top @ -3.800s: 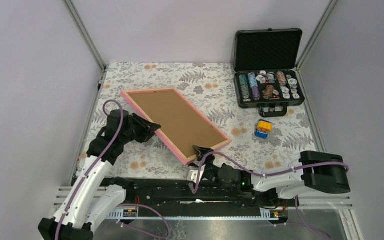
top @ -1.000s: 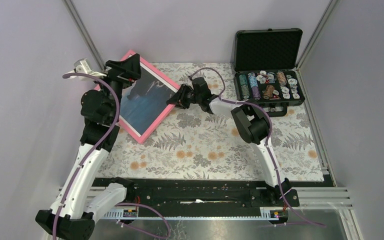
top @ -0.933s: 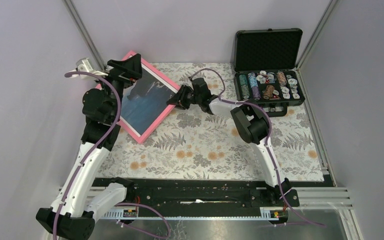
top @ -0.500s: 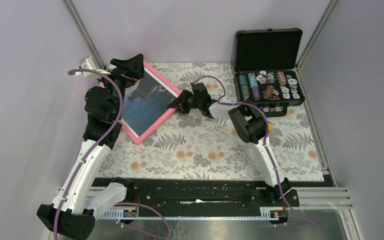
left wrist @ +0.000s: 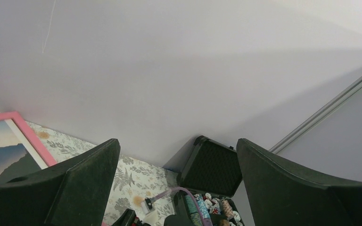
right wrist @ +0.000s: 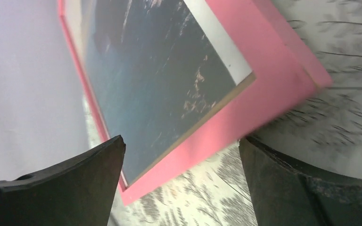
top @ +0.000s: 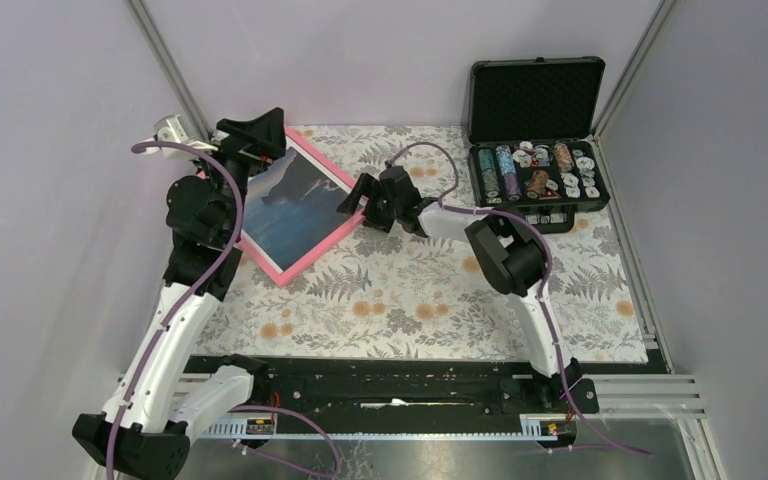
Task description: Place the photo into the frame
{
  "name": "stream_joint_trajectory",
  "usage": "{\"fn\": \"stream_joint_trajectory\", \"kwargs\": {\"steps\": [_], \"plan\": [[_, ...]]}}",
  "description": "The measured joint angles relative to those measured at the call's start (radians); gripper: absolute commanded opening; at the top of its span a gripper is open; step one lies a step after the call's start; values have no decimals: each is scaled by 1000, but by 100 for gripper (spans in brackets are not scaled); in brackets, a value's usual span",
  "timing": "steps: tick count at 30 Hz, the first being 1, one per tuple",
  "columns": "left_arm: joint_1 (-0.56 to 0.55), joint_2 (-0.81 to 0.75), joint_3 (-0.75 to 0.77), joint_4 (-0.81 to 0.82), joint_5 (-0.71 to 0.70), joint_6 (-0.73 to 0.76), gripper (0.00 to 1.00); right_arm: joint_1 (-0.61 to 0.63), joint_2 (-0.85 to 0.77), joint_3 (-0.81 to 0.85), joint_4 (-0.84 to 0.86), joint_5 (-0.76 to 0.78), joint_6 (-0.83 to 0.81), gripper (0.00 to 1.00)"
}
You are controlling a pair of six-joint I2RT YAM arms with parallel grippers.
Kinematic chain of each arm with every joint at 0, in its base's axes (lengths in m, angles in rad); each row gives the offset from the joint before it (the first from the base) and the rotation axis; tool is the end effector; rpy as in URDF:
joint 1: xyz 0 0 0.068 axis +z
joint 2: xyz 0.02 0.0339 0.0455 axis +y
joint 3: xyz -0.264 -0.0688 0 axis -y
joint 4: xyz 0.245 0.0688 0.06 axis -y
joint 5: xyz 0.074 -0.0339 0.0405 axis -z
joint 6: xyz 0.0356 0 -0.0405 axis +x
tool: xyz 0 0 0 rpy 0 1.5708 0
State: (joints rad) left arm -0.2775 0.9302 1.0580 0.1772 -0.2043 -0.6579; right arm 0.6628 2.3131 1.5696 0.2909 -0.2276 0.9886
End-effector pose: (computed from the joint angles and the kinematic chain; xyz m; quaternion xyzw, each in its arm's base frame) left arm 0.1957 -0.0482 0.4486 -0.1920 0.5622 -0.3078 0.7432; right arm 0.4027 0.3246 0.1389 0.0772 0.8409 0.4526 0.2866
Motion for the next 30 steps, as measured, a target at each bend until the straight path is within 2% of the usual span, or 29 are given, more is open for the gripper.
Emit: {"fn": "stream_joint_trajectory", "kwargs": {"steps": [8, 14, 20, 27, 30], "plan": [[0, -33, 0, 0, -2, 0, 99, -3, -199, -152, -254, 193, -273, 100], [0, -61, 0, -10, 3, -1, 99, -5, -402, -335, -377, 208, -463, 100], [0, -90, 0, -19, 45, -41, 99, -5, -811, -523, -504, 220, -575, 100], [0, -110, -13, -97, 160, -153, 99, -5, -1341, -507, -645, 307, -611, 100], [0, -154, -37, -201, 192, -185, 99, -5, -1524, -473, -700, 346, -623, 100]]}}
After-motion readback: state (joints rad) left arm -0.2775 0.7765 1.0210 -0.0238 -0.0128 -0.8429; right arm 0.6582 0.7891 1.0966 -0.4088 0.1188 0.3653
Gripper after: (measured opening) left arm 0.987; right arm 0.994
